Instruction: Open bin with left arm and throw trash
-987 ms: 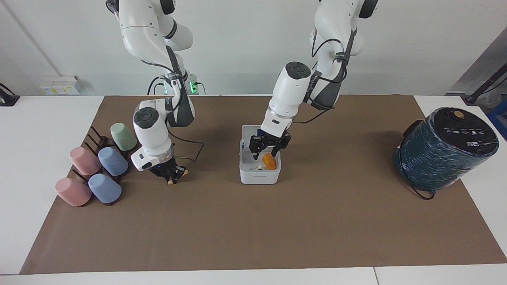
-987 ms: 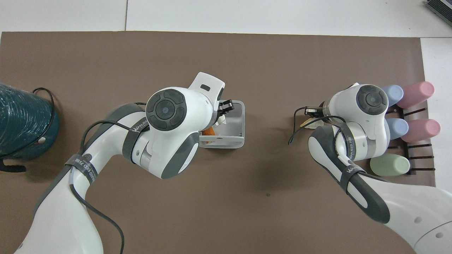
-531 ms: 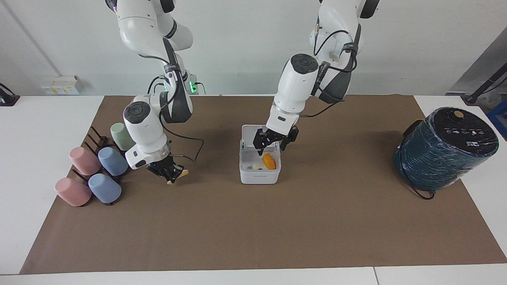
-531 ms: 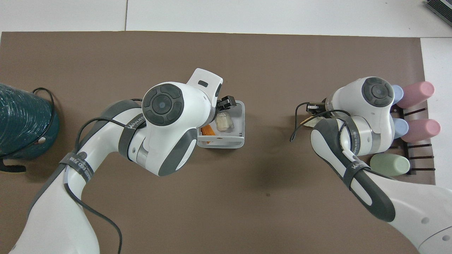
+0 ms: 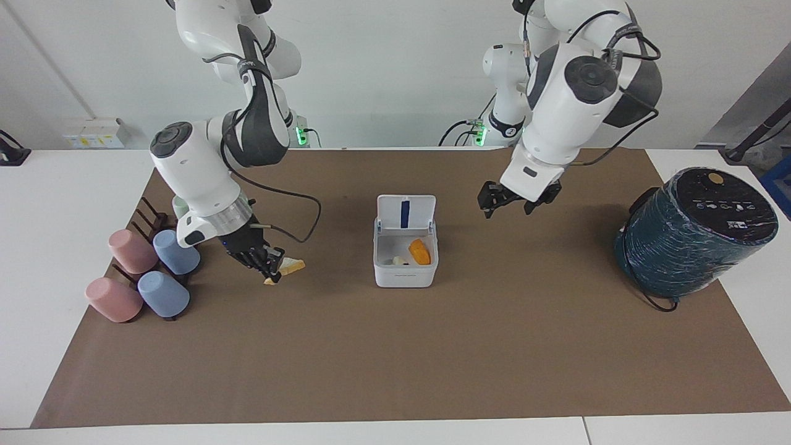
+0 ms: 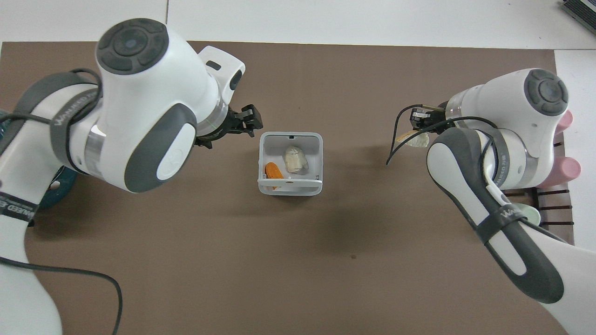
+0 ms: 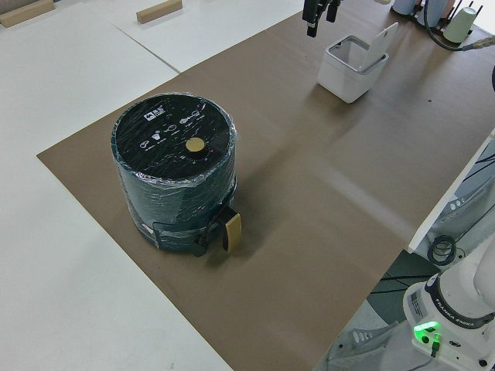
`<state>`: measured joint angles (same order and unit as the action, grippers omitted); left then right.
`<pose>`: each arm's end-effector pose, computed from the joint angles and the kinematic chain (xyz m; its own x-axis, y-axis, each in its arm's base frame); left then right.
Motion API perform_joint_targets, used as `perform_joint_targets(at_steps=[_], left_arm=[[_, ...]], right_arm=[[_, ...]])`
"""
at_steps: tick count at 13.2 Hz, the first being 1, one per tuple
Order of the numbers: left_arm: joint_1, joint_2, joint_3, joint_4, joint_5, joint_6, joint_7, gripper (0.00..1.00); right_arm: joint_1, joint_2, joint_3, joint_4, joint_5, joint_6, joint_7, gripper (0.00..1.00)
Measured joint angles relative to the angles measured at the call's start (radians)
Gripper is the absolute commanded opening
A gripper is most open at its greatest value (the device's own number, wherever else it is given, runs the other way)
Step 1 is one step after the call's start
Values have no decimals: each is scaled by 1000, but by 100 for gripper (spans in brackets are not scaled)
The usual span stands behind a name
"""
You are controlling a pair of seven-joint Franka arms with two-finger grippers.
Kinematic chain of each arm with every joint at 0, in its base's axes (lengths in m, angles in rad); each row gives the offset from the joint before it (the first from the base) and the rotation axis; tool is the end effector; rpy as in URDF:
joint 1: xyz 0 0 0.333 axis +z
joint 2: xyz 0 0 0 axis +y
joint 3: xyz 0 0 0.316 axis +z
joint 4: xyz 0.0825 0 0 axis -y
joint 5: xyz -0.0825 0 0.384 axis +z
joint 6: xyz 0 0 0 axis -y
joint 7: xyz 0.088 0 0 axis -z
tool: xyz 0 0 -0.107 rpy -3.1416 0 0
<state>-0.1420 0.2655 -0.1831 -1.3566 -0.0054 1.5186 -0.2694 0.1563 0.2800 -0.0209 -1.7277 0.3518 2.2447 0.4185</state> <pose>0.5975 -0.1861 0.5659 0.9926 -0.0528 -0.1096 -0.0504 -0.9984 0.0249 0.6533 0.1002 0.4444 0.8850 -0.4617 0.0594 -0.4119 -0.8361 -0.3622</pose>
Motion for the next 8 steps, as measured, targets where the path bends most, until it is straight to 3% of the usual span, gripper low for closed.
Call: perform_joint_targets(at_steps=[3,8], left_arm=[[82,-84,0,3,53,-76,225,92],[87,-166,-5,-121,72,-81,254,92]], right_arm=[[90,4,15,17,61,44,158,0],[247,21,19,14,62,123,363,0]])
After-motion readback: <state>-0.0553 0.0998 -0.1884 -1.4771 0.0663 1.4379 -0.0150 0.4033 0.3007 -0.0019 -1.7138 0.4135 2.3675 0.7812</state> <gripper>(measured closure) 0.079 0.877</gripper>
